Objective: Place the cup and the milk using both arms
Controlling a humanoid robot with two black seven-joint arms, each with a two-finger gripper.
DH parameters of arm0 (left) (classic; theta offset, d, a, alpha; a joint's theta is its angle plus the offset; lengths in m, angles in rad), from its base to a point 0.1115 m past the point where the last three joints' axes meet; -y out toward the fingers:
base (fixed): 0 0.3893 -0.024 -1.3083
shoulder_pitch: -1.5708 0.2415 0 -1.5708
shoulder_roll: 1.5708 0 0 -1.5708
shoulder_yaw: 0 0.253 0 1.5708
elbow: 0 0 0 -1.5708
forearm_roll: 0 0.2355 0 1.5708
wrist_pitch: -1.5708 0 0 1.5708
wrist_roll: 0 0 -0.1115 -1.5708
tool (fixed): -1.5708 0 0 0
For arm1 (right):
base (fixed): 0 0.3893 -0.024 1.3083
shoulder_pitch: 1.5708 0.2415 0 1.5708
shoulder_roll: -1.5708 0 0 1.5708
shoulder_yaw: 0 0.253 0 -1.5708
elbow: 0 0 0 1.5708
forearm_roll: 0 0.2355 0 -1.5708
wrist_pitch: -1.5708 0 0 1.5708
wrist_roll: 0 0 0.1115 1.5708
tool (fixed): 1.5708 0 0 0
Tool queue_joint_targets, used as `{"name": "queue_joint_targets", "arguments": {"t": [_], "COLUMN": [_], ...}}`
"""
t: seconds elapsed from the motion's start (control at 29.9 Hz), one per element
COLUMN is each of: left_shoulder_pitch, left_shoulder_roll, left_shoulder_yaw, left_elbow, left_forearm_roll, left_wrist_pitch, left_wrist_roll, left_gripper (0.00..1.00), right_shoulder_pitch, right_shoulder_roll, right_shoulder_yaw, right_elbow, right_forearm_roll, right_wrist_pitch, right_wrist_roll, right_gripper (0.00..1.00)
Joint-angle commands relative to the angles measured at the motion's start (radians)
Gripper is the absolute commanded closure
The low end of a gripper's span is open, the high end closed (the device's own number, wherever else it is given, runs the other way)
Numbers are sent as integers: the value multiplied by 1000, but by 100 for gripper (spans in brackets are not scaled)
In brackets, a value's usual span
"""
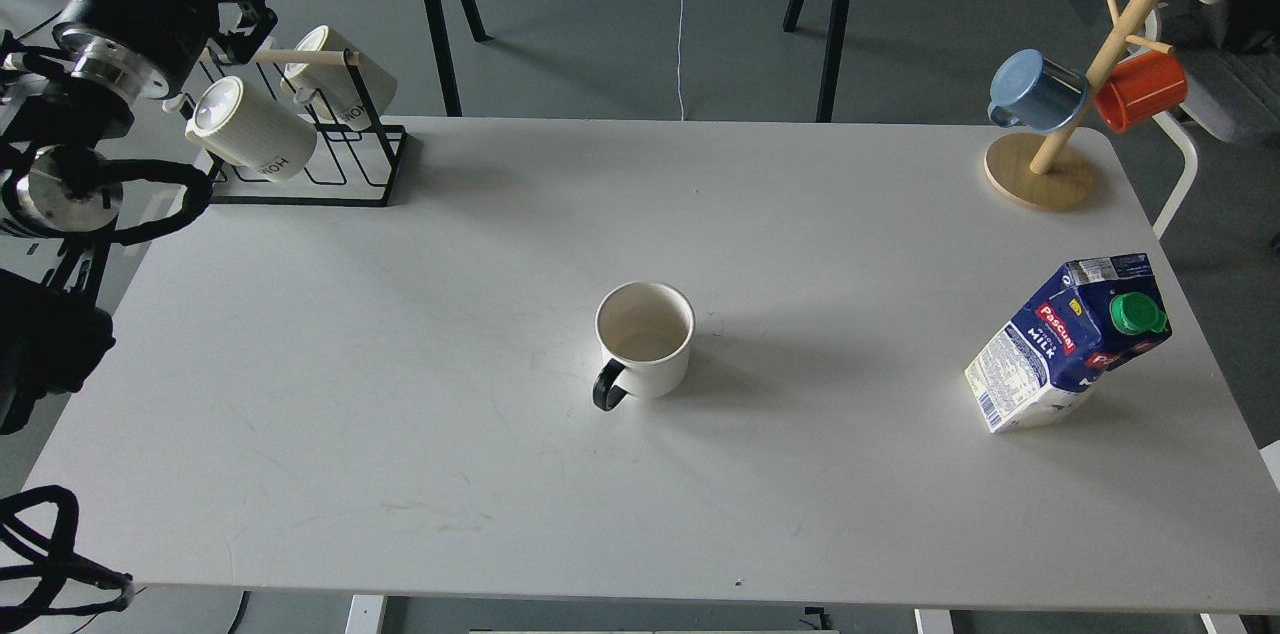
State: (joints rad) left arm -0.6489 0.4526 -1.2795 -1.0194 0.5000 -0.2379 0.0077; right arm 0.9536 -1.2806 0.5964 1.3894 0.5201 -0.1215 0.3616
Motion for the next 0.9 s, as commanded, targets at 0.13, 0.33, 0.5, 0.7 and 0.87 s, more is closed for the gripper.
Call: {"name": "queue_joint_targets", "arguments": {"t": [0.13, 0.33, 0.5, 0.7, 0.87], "left_shoulder_pitch": [0, 0, 0, -1, -1], "left_shoulder_roll": [1, -2, 0, 0, 0], "left_shoulder_yaw": [0, 0, 0, 0, 0], "left_elbow": [-1, -1, -1, -1, -1], "left_forearm_roll": [0, 0, 0, 0, 0], "left_wrist_pitch": [2, 3, 2, 2, 5], "left_wrist_roll": [0, 0, 0, 0, 1], "left_gripper": [1, 1, 1, 1, 1], "right_shoulder_pitch": [-1, 34, 59, 132, 165], "right_shoulder_roll": [-74, -92, -92, -77, -54], "right_shoulder_yaw": [-29, -8, 103, 168, 215], "right_elbow": [2, -12, -50, -112, -118], "right_forearm_roll": [-15, -117, -111, 23, 44], "right_wrist_pitch": [0, 0, 0, 0, 0], "right_wrist_roll": [0, 0, 0, 0, 0], "right_gripper": [1, 1, 1, 1, 1]}}
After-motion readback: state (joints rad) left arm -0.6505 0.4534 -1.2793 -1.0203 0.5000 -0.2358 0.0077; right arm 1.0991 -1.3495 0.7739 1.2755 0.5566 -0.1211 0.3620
